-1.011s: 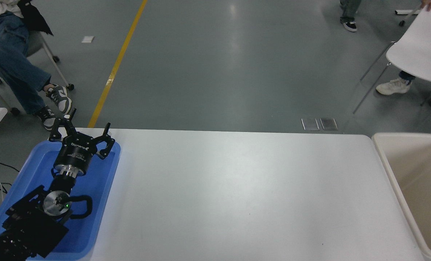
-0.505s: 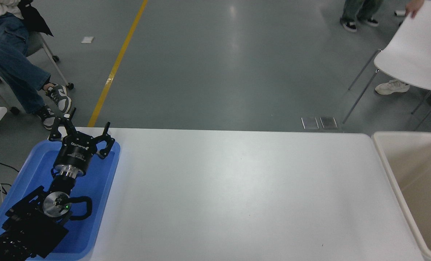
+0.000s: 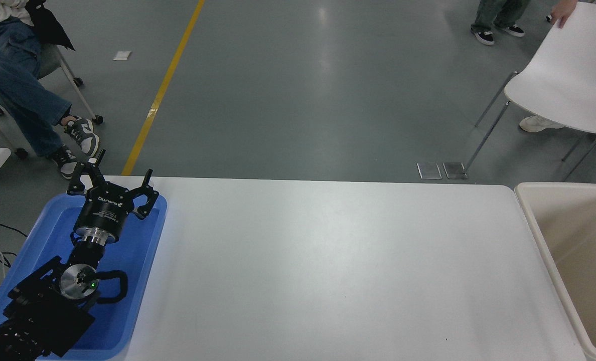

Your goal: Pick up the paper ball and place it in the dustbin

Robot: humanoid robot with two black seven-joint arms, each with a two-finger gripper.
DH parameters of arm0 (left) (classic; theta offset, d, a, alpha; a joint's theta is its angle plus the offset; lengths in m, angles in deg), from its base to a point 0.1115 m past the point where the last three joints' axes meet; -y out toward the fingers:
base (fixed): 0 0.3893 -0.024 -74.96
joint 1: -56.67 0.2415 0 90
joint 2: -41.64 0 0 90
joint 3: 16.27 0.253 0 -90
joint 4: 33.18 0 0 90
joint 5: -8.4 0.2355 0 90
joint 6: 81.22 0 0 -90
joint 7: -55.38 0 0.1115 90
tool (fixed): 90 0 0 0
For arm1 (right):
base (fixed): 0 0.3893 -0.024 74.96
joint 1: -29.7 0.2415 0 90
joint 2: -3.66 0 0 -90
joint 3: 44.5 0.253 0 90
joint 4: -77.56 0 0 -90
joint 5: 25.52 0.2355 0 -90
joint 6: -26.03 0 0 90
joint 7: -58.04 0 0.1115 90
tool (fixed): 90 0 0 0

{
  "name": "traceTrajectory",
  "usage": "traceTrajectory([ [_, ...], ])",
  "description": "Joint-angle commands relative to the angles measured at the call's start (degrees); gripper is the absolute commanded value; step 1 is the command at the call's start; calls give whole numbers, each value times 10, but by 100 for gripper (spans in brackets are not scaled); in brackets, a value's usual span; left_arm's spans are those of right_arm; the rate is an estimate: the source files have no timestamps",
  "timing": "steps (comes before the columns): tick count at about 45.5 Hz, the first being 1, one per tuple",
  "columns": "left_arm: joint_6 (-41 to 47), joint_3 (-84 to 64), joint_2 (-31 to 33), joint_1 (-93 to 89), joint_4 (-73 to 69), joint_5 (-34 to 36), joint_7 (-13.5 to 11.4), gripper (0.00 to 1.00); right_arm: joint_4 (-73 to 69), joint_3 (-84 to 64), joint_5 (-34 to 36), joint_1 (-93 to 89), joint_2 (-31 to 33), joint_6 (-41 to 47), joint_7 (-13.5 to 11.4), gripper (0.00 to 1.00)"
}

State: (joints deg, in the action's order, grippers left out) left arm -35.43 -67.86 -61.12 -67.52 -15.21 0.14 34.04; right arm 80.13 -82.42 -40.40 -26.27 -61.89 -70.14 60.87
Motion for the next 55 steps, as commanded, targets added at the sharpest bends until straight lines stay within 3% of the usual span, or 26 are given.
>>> traceTrajectory([
  [1, 0, 0, 0, 0, 0, 0, 1, 100, 4, 14, 2, -19, -9, -10, 0, 0],
  [12, 0, 0, -1, 0, 0, 0, 1, 100, 4, 14, 3, -20, -12, -10, 0, 0],
  [21, 0, 0, 0, 0, 0, 0, 0, 100, 4, 14, 5, -20, -13, -16, 1, 52],
  [23, 0, 0, 0, 0, 0, 0, 0, 100, 4, 14, 6, -19, -15, -20, 1, 69],
  [24, 0, 0, 0, 0, 1, 0, 0, 100, 4, 14, 7, -19, -15, -27, 2, 87],
  [26, 0, 0, -1, 0, 1, 0, 1, 100, 2, 14, 7, -19, -16, -35, 2, 99],
  [43, 0, 0, 0, 0, 1, 0, 1, 100, -17, 17, 8, 0, -15, -27, 2, 100],
  [55, 0, 0, 0, 0, 0, 0, 1, 100, -66, 123, 8, 136, 4, -26, 5, 100],
])
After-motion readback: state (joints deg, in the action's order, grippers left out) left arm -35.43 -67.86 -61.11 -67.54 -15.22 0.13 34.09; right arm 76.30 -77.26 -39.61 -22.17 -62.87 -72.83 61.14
